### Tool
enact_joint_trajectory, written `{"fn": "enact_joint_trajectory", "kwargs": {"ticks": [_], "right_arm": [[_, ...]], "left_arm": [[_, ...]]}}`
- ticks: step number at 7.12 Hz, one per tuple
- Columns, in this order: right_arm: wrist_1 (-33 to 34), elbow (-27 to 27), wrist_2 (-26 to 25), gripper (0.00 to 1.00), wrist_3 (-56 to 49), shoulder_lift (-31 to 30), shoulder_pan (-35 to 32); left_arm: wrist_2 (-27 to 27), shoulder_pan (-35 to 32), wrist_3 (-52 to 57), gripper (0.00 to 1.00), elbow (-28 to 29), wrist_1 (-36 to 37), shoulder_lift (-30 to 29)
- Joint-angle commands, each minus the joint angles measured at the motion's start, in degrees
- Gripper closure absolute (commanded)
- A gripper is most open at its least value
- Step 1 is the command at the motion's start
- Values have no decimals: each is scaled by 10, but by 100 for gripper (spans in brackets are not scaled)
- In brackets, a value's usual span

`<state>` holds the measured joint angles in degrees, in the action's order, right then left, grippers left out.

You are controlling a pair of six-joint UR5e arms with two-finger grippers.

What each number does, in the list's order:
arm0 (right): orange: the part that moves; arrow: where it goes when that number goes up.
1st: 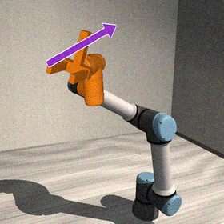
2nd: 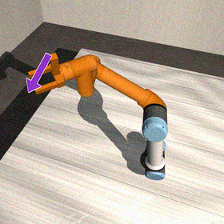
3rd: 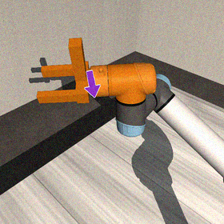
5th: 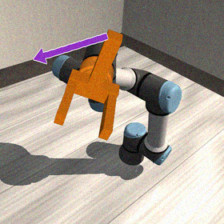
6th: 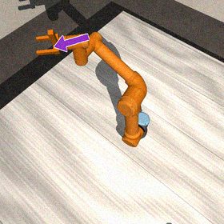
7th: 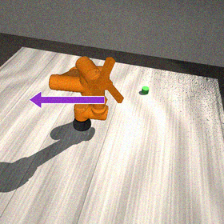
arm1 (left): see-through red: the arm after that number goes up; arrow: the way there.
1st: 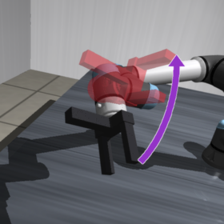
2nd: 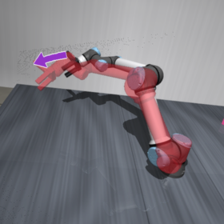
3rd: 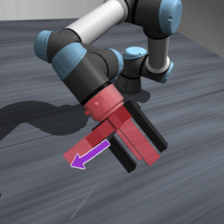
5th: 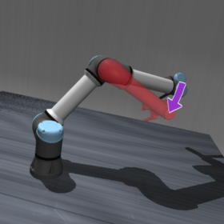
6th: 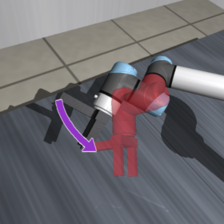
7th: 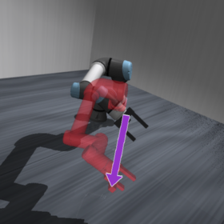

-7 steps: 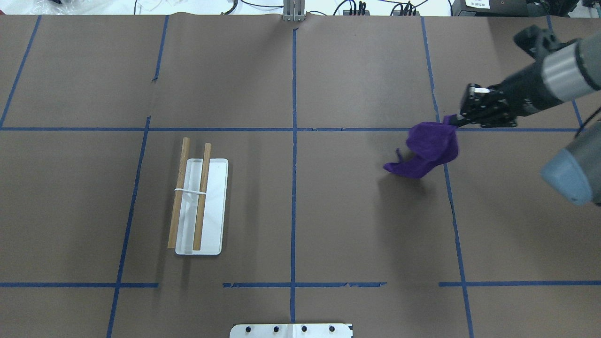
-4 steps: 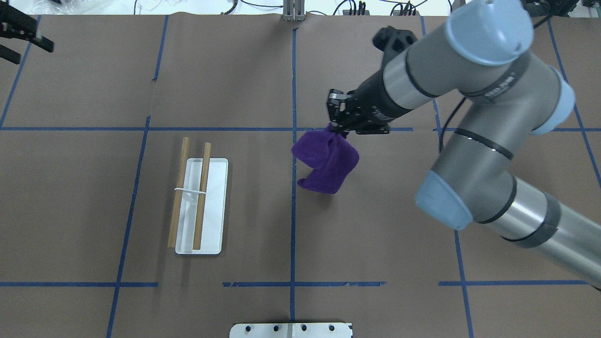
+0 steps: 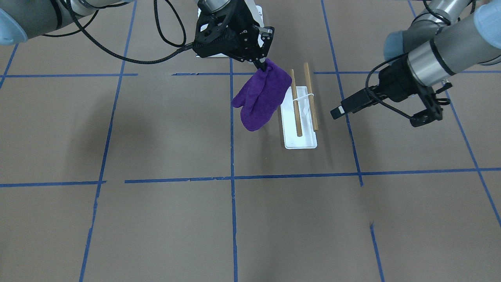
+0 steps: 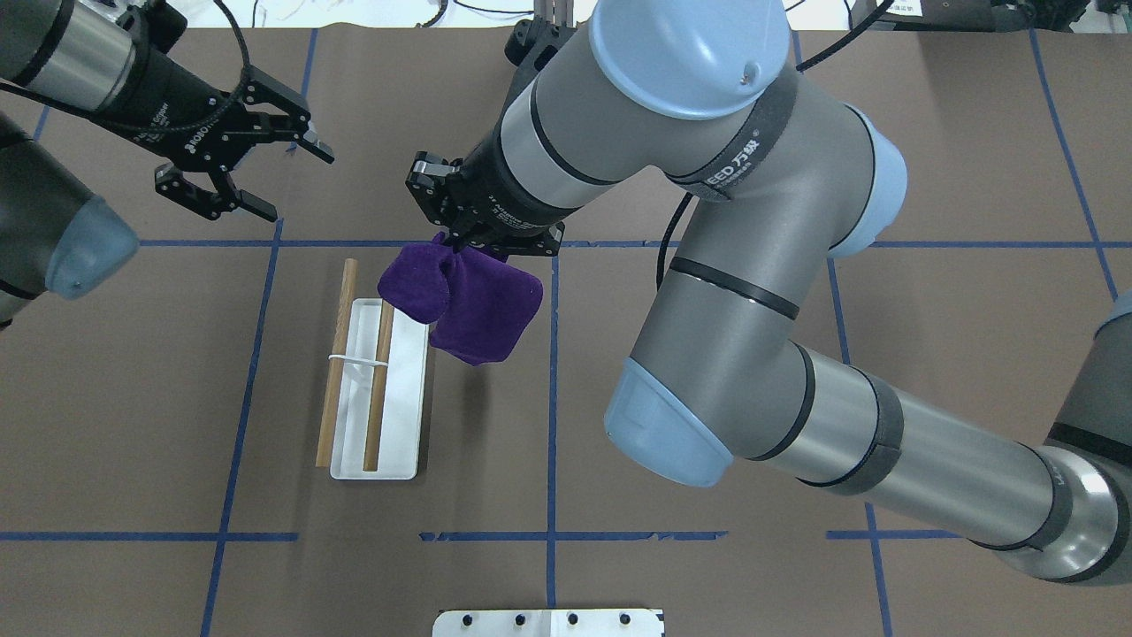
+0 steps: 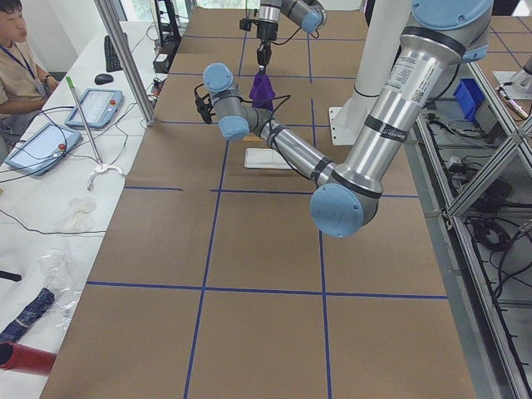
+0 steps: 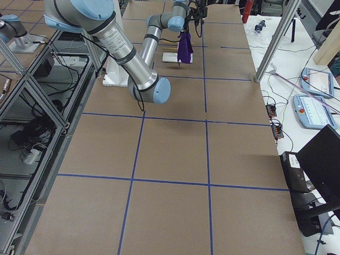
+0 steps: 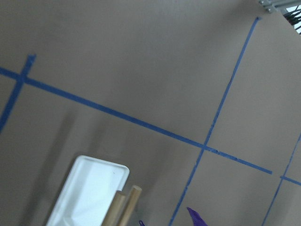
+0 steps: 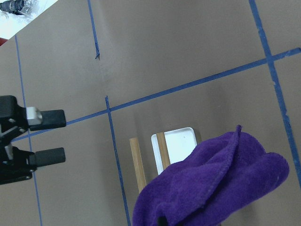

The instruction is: Hang towel on rack

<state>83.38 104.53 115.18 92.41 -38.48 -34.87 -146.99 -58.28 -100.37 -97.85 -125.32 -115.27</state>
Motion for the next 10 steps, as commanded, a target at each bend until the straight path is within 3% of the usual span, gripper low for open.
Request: {"fn": "enact_joint_trajectory", "kwargs": {"ticks": [1, 3, 4, 7, 9, 10], "right_arm": [[-1, -2, -28, 100, 37, 12, 3], [-32, -5, -41, 100, 71, 11, 3], [-33, -5, -41, 100, 75, 12, 3], [-52, -5, -61, 100, 133, 13, 3], [-53, -3, -80, 100, 155, 14, 3], [-54, -3, -88, 100, 161, 14, 3]], "left_arm": [[0, 15, -108, 7, -7, -29, -9], [1, 30, -214, 7, 3, -142, -7], [0, 33, -241, 9, 1, -158, -6], [1, 33, -258, 21, -7, -162, -6], [0, 33, -259, 22, -9, -163, -6], [1, 33, -261, 32, -9, -165, -7]]}}
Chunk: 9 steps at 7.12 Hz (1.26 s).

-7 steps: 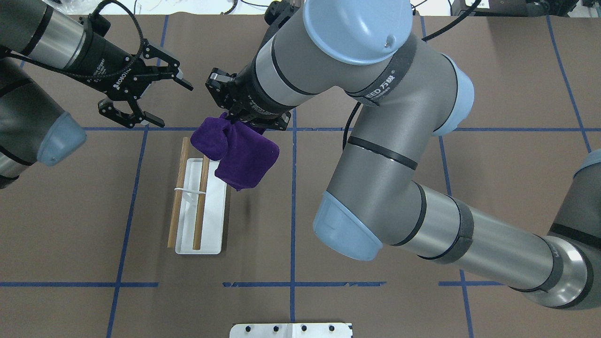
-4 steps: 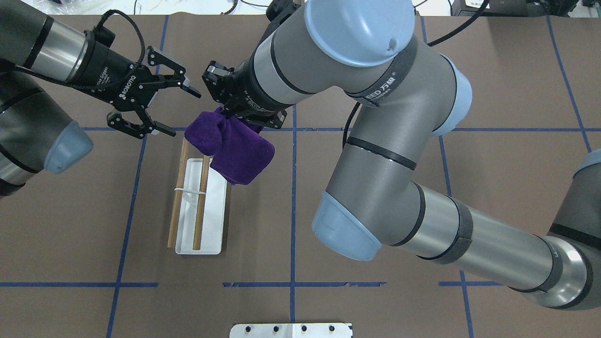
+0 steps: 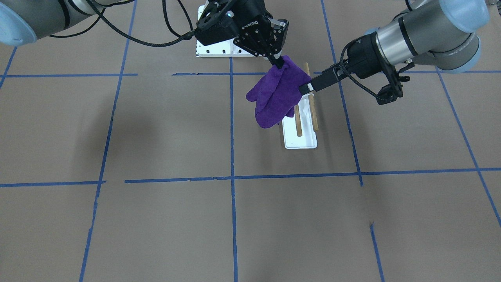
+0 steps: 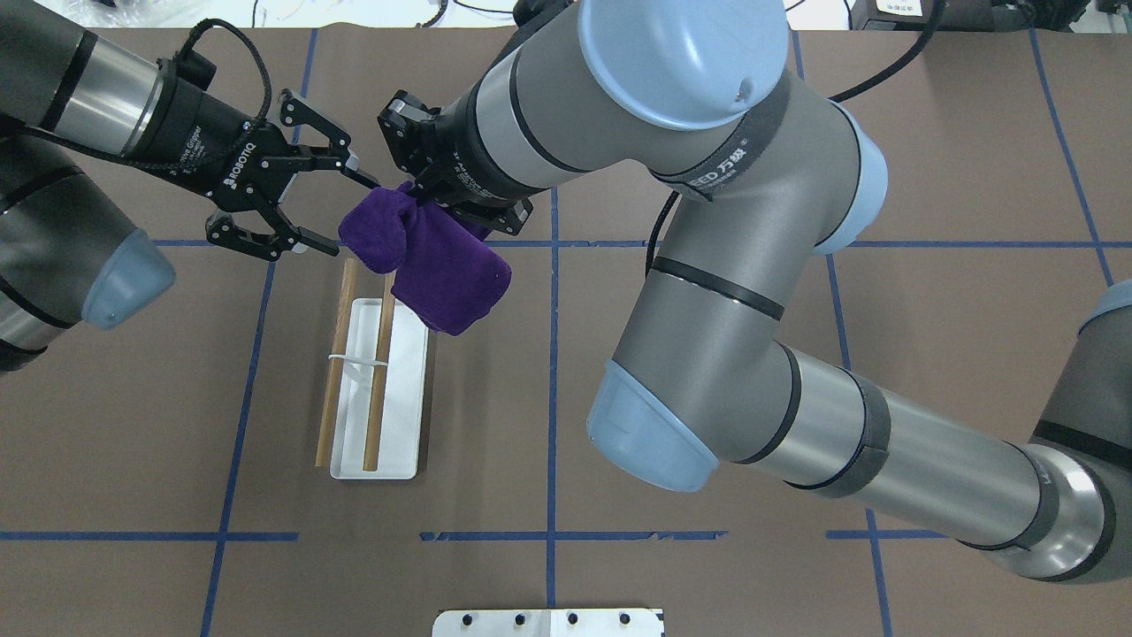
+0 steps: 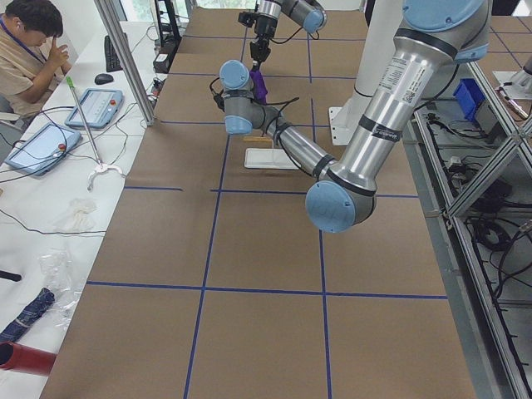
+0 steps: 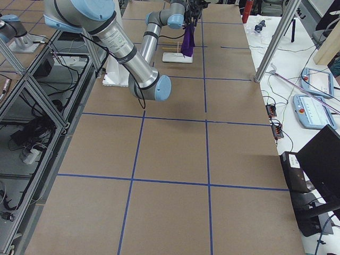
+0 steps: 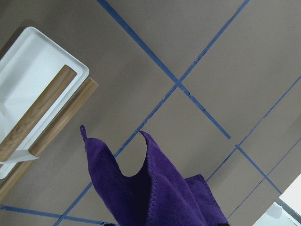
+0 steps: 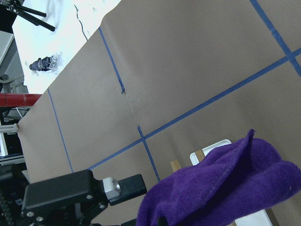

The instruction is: Hang towel on rack

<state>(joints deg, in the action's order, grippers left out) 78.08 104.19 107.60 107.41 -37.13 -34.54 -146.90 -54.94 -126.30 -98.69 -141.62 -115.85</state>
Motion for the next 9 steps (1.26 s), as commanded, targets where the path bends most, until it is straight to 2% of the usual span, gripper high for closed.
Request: {"fn": "enact_joint_trajectory", "kwargs": {"ticks": [1, 2, 3, 5, 7, 8, 9], "right_arm": [[-1, 1, -12, 100, 11, 0, 0], [-1, 1, -12, 100, 12, 0, 0], [-1, 3, -12, 100, 11, 0, 1], [-2, 5, -12, 100, 11, -1, 4], [-3, 7, -11, 90, 11, -2, 4], [-2, 14, -12, 1, 13, -7, 4], [-1, 29, -10, 0, 9, -21, 4]], "left_arm": [[0, 0, -17, 54, 0, -15, 0], [0, 0, -20, 85, 0, -23, -1], [0, 1, -18, 100, 2, -24, -2], [-1, 0, -16, 100, 1, -24, -2], [-1, -1, -17, 100, 0, -42, -1], [-1, -2, -17, 100, 0, -50, -1], [-3, -2, -15, 100, 0, -51, -1]]}}
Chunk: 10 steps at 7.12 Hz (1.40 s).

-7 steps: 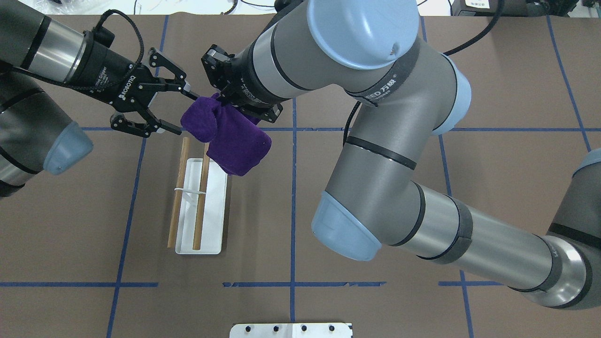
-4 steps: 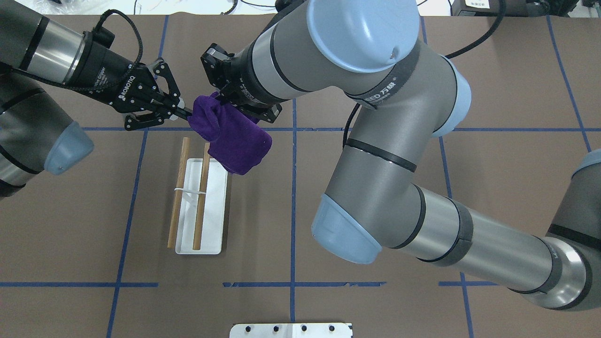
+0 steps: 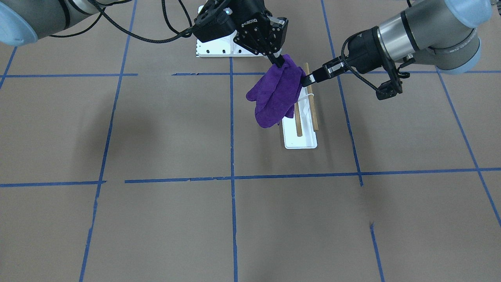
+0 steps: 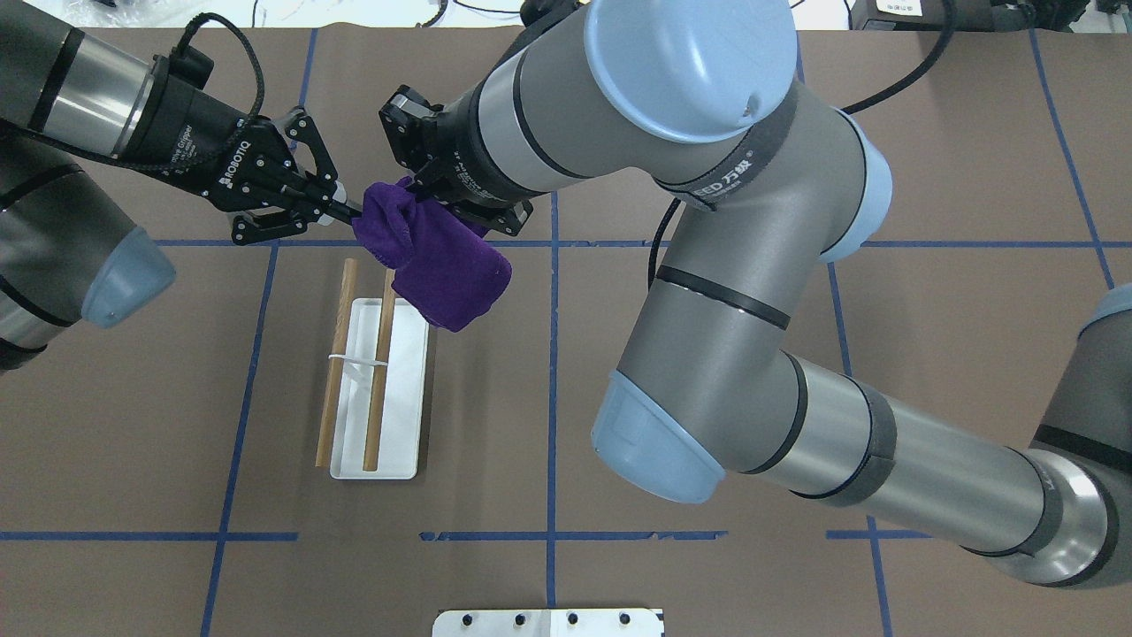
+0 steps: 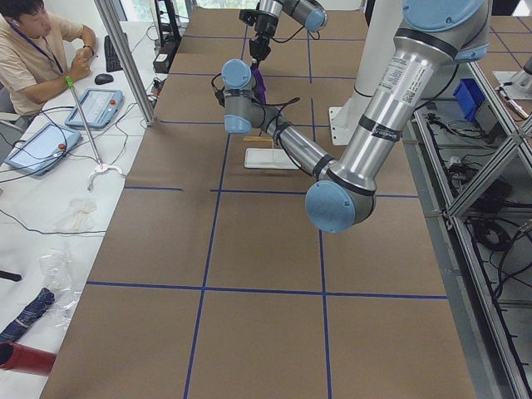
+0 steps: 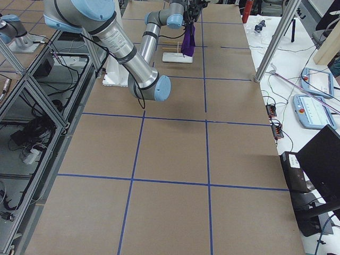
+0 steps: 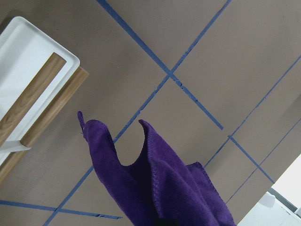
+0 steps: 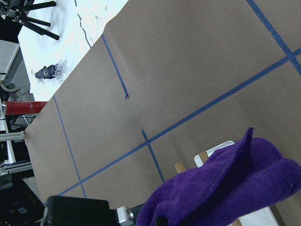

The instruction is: Hang towel on rack

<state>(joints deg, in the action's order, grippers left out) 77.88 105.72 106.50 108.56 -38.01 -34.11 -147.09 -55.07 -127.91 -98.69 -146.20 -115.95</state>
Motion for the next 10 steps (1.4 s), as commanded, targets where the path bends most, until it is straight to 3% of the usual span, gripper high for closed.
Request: {"fn": "enact_joint_trajectory", "kwargs": {"ticks": [1, 5, 7, 10], "right_arm": [[1, 33, 2, 0, -5, -35, 1], [0, 126, 0, 0, -55, -175, -3], [-4, 121, -11, 0, -104, -198, -10], [-4, 109, -19, 0, -135, -210, -32]], "left_arm": [[-4, 0, 5, 100, 0, -5, 1], [-7, 1, 8, 100, 0, -109, 24], [-31, -3, 17, 100, 8, -290, 131], [-43, -42, 109, 100, 24, -311, 196]]}}
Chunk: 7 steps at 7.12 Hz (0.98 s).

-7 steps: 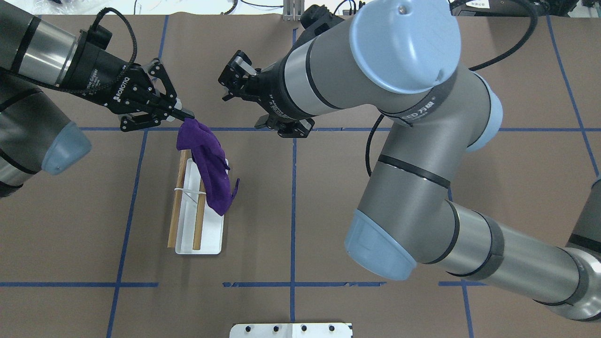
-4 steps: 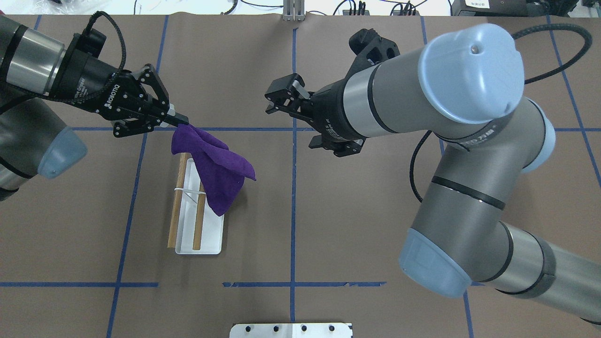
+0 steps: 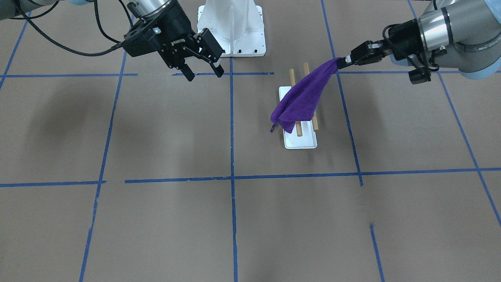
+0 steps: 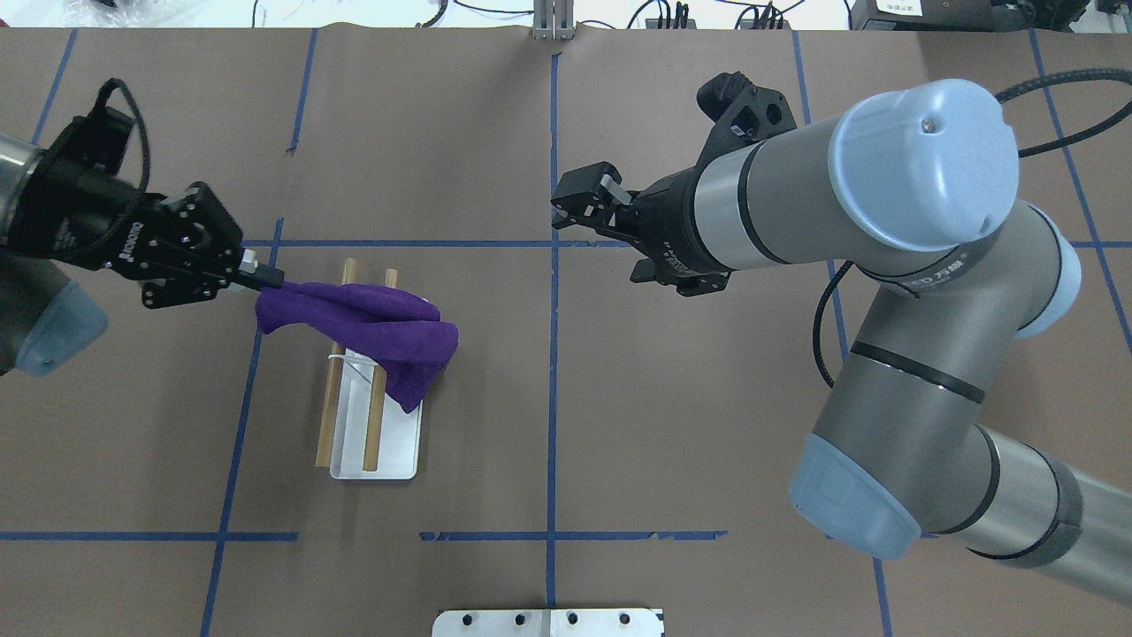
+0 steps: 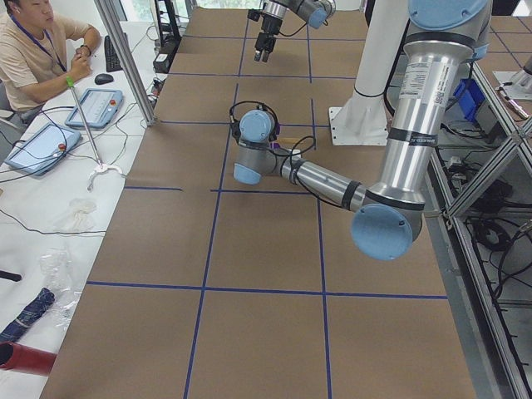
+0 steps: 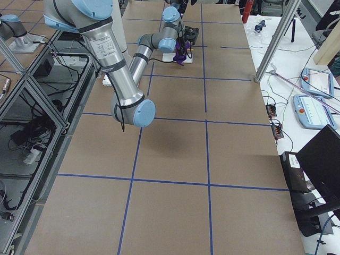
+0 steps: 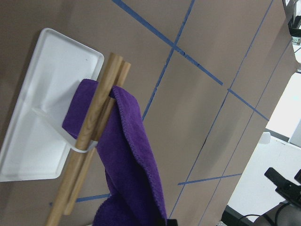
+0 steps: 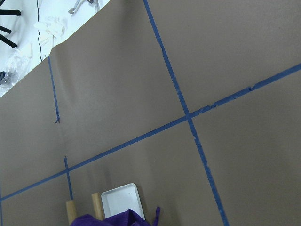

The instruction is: Hang towel on rack

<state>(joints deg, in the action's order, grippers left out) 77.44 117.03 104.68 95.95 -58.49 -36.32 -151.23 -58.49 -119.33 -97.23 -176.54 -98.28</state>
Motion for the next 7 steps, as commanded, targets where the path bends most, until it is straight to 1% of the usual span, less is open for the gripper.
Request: {"fn": "enact_joint_trajectory", "kwargs": {"ticks": [1, 2, 3, 4, 5, 7], "right_arm": [[1, -4, -1, 0, -14, -9, -16], [1, -4, -1, 0, -14, -11, -20], [1, -4, -1, 0, -15, -18, -23], [2, -11, -1, 0, -15, -20, -32], [2, -12, 5, 0, -22, -36, -49], [6, -13, 13, 0, -87, -70, -65]], "left_arm": [[0, -5, 23, 100, 19, -6, 19], [1, -5, 23, 88, 29, -6, 19], [3, -3, 23, 29, 53, -6, 19], [3, -7, 23, 0, 61, -6, 33], [4, -23, 28, 0, 73, -6, 38], [5, -83, 89, 0, 110, -4, 40]]}}
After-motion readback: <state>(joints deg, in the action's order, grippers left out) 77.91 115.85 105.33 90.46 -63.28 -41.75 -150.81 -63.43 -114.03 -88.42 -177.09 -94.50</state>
